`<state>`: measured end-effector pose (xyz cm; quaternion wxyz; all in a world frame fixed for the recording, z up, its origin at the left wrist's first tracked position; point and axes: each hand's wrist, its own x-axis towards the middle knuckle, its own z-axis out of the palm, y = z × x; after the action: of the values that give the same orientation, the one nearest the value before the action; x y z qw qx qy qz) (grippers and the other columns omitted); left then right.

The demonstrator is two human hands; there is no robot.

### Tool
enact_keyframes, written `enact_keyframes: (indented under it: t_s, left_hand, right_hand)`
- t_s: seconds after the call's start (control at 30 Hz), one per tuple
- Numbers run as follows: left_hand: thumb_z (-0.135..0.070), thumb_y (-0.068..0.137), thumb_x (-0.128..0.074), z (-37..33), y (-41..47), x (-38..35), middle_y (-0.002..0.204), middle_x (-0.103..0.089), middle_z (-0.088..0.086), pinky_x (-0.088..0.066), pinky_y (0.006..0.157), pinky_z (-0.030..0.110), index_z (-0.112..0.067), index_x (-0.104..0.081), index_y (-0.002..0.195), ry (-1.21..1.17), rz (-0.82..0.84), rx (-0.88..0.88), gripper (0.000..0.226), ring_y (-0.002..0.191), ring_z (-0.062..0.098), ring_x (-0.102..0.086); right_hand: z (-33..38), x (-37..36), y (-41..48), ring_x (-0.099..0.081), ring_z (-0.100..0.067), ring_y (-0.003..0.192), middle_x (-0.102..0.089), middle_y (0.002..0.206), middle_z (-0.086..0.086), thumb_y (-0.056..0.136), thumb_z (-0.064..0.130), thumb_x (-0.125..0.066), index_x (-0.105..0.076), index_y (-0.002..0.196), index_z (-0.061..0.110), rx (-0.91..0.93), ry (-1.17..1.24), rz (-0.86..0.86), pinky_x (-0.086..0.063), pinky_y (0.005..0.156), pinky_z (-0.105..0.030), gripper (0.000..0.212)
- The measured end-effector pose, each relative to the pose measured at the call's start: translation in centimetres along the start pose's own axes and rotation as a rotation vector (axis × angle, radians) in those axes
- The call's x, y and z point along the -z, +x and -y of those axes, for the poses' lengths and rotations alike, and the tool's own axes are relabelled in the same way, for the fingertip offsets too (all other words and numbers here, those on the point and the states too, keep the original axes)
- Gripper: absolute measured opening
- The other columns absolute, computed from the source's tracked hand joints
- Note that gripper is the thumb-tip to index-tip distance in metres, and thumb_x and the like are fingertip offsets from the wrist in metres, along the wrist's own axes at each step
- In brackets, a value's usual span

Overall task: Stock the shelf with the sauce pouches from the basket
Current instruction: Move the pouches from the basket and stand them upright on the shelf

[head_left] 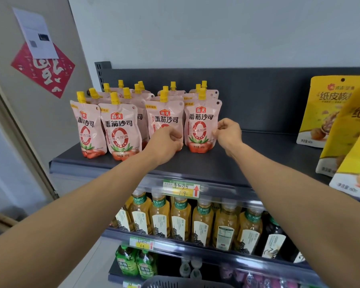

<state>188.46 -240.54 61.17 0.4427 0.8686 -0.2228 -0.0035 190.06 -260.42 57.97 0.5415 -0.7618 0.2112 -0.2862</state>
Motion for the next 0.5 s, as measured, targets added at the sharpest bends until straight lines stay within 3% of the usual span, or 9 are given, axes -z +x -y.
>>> enact_keyframes:
  t_s: [0.07, 0.17, 0.27, 0.4, 0.5]
  left_hand:
    - [-0.005, 0.087, -0.056, -0.1, 0.1, 0.1, 0.089, -0.057, 0.001, -0.045, 0.067, 0.017, -0.005, -0.058, 0.114, 0.011, -0.019, -0.010, 0.027, 0.077, 0.009, -0.057]
    - [-0.005, 0.087, -0.056, -0.4, 0.0, 0.1, 0.087, -0.056, 0.000, -0.038, 0.059, 0.010, -0.006, -0.058, 0.113, 0.021, -0.033, -0.018, 0.026, 0.070, 0.003, -0.051]
    - [-0.006, 0.088, -0.056, -0.5, -0.1, -0.1, 0.089, -0.057, 0.002, -0.041, 0.063, 0.013, -0.005, -0.058, 0.113, 0.017, -0.031, -0.023, 0.026, 0.076, 0.010, -0.054]
    - [-0.007, 0.088, -0.057, -0.8, -0.2, -0.3, 0.093, -0.057, 0.004, -0.045, 0.078, 0.025, -0.004, -0.059, 0.113, 0.017, -0.024, -0.025, 0.026, 0.086, 0.017, -0.056]
    - [-0.006, 0.087, -0.058, -0.8, -0.2, -0.3, 0.096, -0.057, 0.007, -0.048, 0.083, 0.030, -0.003, -0.059, 0.113, 0.027, -0.012, -0.032, 0.026, 0.089, 0.020, -0.057]
  right_hand:
    - [0.1, 0.0, 0.0, -0.064, -0.021, 0.089, -0.066, 0.092, -0.008, 0.085, -0.006, -0.057, -0.052, 0.070, 0.015, -0.010, 0.009, 0.015, -0.055, 0.069, -0.029, 0.026]
    - [0.0, 0.0, 0.0, -0.064, -0.024, 0.097, -0.067, 0.102, -0.012, 0.085, -0.005, -0.056, -0.052, 0.074, 0.014, -0.032, 0.022, 0.054, -0.057, 0.080, -0.036, 0.023]
    - [0.0, 0.2, -0.1, -0.063, -0.025, 0.101, -0.066, 0.106, -0.013, 0.086, -0.004, -0.056, -0.051, 0.076, 0.016, -0.047, 0.016, 0.079, -0.056, 0.084, -0.039, 0.022]
    - [0.3, 0.4, -0.2, -0.061, -0.023, 0.104, -0.064, 0.109, -0.008, 0.086, -0.003, -0.057, -0.054, 0.094, 0.011, -0.040, -0.007, 0.121, -0.054, 0.081, -0.031, 0.017]
    - [0.8, 1.3, -0.8, -0.054, -0.017, 0.094, -0.061, 0.117, -0.010, 0.086, 0.004, -0.059, -0.055, 0.110, 0.008, 0.002, -0.146, 0.068, -0.045, 0.075, -0.027, 0.025]
